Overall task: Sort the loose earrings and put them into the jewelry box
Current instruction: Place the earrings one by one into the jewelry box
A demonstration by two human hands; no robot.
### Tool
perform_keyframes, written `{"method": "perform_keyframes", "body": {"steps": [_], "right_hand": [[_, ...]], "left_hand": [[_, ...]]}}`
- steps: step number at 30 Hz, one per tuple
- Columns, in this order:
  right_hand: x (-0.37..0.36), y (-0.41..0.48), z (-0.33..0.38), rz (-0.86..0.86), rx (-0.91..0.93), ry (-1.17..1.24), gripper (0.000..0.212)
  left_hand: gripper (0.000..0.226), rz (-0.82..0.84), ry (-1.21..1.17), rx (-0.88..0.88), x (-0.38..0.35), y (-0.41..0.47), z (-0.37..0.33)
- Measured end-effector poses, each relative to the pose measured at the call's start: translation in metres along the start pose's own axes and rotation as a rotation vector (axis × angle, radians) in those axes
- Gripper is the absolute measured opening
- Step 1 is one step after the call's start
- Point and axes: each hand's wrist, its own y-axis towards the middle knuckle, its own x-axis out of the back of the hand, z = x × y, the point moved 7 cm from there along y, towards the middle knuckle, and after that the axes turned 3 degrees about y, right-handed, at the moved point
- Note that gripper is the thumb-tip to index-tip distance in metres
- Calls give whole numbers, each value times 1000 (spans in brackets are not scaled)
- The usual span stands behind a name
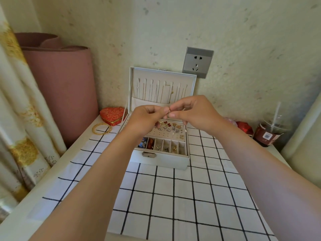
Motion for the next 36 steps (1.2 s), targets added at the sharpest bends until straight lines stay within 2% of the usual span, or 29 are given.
{"method": "perform_keyframes", "body": {"steps": [7,9,12,18,28,36], "right_hand": [[1,-3,-5,-57,13,19,7],[-1,-5,-16,-48,5,-122,6],[-11,-10,-37,46,-25,-425,6],[-23,-13,-35,115,10,-591,6],[-32,-11,-33,177,88,-818,10],[-38,-15,-34,214,115,-789,14]], "left_hand": [[28,36,38,26,-7,-3,1],[25,35,175,-36,-6,0,4],[15,-11,501,-187,-2,2,9],[26,79,821,-310,-17,-1,21],[27,151,903,-337,-25,-7,27],[31,150,907,-347,-25,-5,29]]}}
